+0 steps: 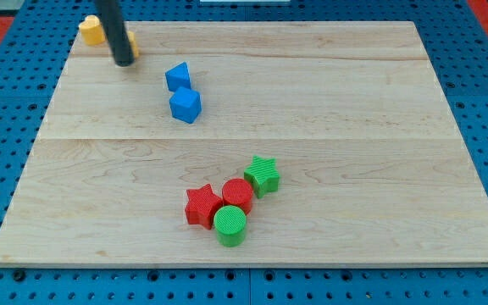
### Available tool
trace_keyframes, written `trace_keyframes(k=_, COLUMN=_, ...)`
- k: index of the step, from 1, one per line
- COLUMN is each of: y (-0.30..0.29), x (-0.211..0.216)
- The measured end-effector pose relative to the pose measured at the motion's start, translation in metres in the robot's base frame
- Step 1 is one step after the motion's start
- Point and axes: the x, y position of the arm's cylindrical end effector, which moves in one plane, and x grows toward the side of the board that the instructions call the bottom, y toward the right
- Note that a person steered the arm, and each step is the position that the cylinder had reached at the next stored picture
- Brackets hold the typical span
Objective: Move the triangle to the hexagon
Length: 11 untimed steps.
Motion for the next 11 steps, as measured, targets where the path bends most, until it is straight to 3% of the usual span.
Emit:
trace_keyframes(k=1, y=0.087, x=-0.007)
trace_keyframes(k=2, y=0.126, x=0.015)
trace_keyframes(k=3, y=0.109, x=0.055)
trace_keyframes(k=4, y=0.065, x=0.063)
trace_keyframes(k=8, y=0.038, x=0.008)
trace_keyframes(k=9, y=0.069, x=0.026)
trace_keyframes(k=10, y=0.134, x=0.076)
trace_keyframes(k=11, y=0.119, x=0.131)
